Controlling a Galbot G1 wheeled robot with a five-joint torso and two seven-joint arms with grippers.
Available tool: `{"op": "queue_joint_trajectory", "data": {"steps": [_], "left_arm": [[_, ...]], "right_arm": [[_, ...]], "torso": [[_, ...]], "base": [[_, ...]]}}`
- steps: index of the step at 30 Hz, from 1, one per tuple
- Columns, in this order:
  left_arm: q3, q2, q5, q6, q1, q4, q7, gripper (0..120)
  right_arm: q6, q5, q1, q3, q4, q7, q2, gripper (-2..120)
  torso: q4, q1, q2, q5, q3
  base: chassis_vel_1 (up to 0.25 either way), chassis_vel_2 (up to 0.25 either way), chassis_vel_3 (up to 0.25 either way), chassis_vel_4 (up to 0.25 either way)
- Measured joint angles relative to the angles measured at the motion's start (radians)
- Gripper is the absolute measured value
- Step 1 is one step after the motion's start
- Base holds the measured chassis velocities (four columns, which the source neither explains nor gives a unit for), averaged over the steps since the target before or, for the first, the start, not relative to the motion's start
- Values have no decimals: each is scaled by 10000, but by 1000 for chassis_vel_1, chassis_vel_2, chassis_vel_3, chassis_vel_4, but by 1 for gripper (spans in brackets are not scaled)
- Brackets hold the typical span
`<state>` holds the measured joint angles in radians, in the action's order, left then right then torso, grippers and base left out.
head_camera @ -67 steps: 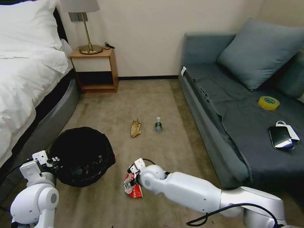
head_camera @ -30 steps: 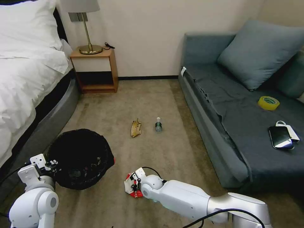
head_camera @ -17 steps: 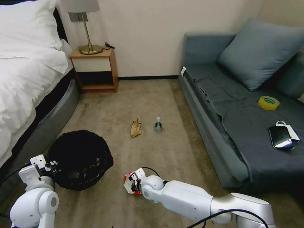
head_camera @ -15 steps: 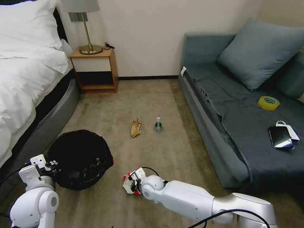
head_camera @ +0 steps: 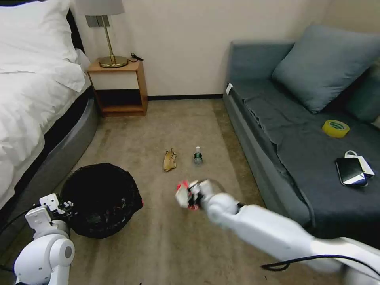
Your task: Pick up the trash bin, then pick up the garbage on the floor and place it into the trash bin.
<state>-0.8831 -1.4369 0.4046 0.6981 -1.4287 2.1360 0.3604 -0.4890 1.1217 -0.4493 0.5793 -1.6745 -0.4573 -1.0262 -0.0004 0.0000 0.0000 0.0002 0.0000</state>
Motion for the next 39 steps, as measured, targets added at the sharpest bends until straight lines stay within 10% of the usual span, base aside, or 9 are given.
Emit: {"op": "queue_joint_trajectory", "data": {"steps": [10,25,39], "left_arm": [[179,-143,-61,6,58,-75,7,2],[190,-257,-119,54,85,-15,20,2],[198,-267,-161,49,50,-12,16,2]], "right_arm": [[485,1445,704,-34,-2096,-1053,-1795,0],[1545,1164,1103,2559,-85,-1471,-3799,0],[1605,552,981,2173,-921,-1321,-3438,48]], "torso": [[7,0,0,-3,-1],[5,0,0,-4,0],[6,0,-1,-2,-1]], "base": [[0,0,0,0],[0,0,0,0],[0,0,0,0]]}}
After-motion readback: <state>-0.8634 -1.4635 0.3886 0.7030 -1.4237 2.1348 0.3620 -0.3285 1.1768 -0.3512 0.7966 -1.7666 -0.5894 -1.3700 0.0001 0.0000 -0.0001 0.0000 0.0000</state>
